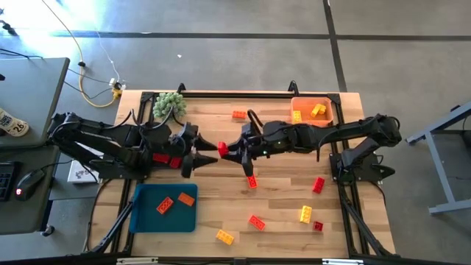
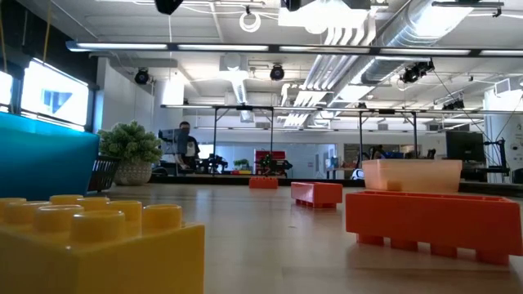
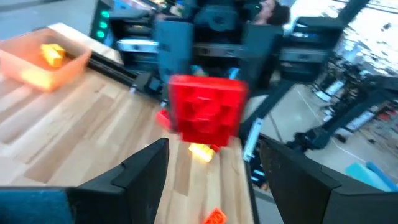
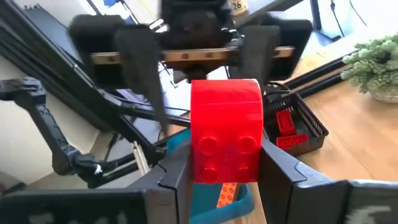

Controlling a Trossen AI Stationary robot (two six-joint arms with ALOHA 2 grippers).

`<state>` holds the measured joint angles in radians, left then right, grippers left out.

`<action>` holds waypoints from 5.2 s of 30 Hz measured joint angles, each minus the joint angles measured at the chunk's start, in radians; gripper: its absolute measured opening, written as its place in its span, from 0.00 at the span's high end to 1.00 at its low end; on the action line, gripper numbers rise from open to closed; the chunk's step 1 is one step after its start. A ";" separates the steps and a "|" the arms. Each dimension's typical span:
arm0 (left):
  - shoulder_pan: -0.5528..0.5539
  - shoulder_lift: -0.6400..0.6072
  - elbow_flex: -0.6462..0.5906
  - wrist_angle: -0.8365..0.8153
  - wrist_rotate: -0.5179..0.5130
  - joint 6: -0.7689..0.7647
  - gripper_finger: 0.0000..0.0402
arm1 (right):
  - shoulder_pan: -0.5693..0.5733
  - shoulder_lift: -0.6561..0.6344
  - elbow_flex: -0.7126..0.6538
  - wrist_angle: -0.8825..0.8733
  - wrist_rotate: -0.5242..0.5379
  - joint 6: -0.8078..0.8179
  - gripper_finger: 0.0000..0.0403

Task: Sort & place blocks by color
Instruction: Put the red game piece into the black bin, then put the orange game piece into the blue bin

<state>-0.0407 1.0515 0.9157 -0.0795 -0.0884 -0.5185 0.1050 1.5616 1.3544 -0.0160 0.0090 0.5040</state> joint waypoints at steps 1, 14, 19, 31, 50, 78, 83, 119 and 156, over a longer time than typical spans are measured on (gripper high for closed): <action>0.004 0.000 0.000 0.003 0.002 0.001 0.39 | 0.002 0.001 0.000 0.003 0.001 0.008 0.72; 0.068 -0.001 0.000 0.048 0.024 0.018 0.39 | 0.007 0.008 0.000 0.004 0.019 0.037 0.72; 0.068 0.005 0.001 0.102 0.033 0.061 0.39 | 0.007 0.027 0.000 0.040 0.007 0.046 0.72; 0.084 0.035 0.001 0.110 0.089 0.070 0.39 | 0.006 0.031 0.000 0.076 0.012 0.038 0.72; 0.098 0.040 0.001 0.142 0.126 0.122 0.72 | 0.006 0.030 0.000 0.061 0.001 0.022 0.72; 0.099 0.042 -0.001 -0.465 0.040 0.099 0.72 | 0.006 0.030 0.000 -0.241 0.036 0.083 0.42; 0.100 0.041 -0.001 -0.708 -0.003 0.068 0.72 | 0.006 0.030 0.000 -0.299 0.036 0.083 0.41; 0.340 0.304 0.000 -1.155 0.048 0.130 0.68 | 0.019 0.030 0.000 -0.501 0.017 0.412 0.41; 0.354 0.247 0.022 -1.168 0.152 0.126 0.47 | 0.107 0.243 -0.018 -0.659 0.095 0.692 0.41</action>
<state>0.3130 1.2989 0.9377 -1.2473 0.0636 -0.3923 0.2121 1.8050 1.3367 -0.6747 0.1044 1.1958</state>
